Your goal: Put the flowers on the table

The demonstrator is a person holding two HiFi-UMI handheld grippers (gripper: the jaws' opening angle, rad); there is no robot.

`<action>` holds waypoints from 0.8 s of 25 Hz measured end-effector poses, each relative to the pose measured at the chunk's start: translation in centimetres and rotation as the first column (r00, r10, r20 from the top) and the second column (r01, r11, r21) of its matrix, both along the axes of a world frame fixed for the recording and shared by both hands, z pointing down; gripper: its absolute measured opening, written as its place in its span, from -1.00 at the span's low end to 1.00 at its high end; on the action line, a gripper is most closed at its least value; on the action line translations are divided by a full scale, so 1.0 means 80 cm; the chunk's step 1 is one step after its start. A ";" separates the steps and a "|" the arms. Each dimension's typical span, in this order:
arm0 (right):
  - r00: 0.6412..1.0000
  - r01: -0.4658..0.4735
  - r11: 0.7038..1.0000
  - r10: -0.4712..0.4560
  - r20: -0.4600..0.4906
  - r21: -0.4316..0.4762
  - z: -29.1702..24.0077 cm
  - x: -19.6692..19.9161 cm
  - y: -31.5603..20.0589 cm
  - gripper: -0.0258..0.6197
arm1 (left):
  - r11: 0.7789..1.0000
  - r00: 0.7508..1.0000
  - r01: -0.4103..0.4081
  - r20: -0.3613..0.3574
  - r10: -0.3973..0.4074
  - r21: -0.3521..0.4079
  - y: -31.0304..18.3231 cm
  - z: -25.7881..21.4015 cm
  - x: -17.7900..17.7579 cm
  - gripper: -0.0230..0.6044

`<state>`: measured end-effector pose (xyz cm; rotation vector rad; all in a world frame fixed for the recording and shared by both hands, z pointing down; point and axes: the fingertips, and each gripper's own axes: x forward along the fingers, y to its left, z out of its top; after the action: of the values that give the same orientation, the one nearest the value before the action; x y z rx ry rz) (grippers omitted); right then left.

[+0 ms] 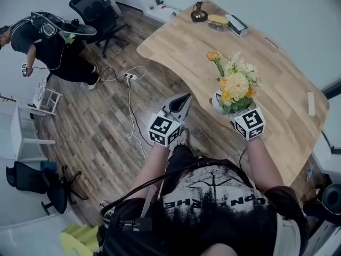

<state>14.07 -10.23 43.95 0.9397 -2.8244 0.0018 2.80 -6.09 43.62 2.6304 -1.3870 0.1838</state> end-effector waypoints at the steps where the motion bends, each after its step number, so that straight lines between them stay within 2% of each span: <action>1: 1.000 -0.007 1.000 0.007 0.000 -0.001 0.002 -0.005 -0.008 -0.16 | 1.000 1.000 -0.006 -0.001 0.006 -0.001 -0.009 0.001 -0.006 -0.88; 9: 0.994 -0.109 0.994 0.110 0.007 -0.013 0.003 -0.053 -0.081 -0.16 | 0.993 0.994 -0.113 -0.003 0.113 -0.022 -0.094 0.007 -0.052 -0.88; 15: 0.978 -0.206 0.978 0.206 0.003 -0.014 0.005 -0.083 -0.130 -0.16 | 0.977 0.978 -0.211 -0.004 0.211 -0.032 -0.152 0.010 -0.086 -0.88; 20: 0.965 -0.261 0.965 0.261 -0.004 -0.004 0.002 -0.105 -0.161 -0.16 | 0.965 0.965 -0.262 -0.007 0.262 -0.029 -0.189 0.012 -0.111 -0.88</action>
<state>5.69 -23.12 44.08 1.3013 -2.6740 0.0385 -6.10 -21.21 44.62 2.7791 -1.0215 0.2296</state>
